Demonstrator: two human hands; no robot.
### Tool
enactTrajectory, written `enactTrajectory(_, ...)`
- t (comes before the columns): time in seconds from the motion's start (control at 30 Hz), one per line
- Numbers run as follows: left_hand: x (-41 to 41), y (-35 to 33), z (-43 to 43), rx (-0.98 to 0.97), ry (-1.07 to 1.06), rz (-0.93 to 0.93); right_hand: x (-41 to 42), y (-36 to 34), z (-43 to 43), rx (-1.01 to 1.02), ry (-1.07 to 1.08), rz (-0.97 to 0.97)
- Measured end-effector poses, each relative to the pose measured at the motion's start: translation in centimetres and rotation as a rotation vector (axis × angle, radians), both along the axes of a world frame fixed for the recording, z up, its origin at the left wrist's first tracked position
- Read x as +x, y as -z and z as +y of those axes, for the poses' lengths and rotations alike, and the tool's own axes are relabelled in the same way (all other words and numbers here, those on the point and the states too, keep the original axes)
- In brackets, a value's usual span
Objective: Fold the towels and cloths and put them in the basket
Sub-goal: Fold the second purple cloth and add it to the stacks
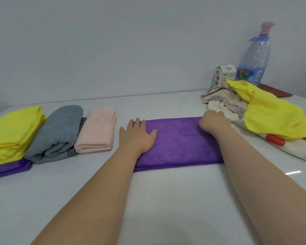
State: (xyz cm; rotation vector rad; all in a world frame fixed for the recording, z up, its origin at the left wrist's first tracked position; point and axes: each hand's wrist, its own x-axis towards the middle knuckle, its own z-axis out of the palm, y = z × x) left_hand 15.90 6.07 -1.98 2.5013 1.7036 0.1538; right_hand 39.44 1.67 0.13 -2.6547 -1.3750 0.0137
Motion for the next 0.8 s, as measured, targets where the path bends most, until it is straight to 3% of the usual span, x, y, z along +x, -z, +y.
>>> enactTrajectory(0.13,0.1,0.0,0.0,0.003,0.002,-0.005,1.0,0.4,0.0,0.112,-0.019,-0.037)
enactTrajectory(0.4,-0.1,-0.2,-0.1,0.005,0.006,-0.021,2.0,0.2,-0.2,0.263,0.112,0.213)
enactTrajectory(0.57,0.0,-0.3,0.0,0.018,-0.003,-0.051,1.4,-1.4,-0.8,0.560,0.041,0.385)
enactTrajectory(0.7,-0.2,-0.7,0.1,0.122,0.004,-0.198,-1.2,-4.9,-1.6,0.657,-0.178,0.450)
enactTrajectory(0.8,-0.1,-2.2,0.0,0.193,0.099,-0.474,-3.3,-7.1,-1.9,0.616,-0.316,0.535)
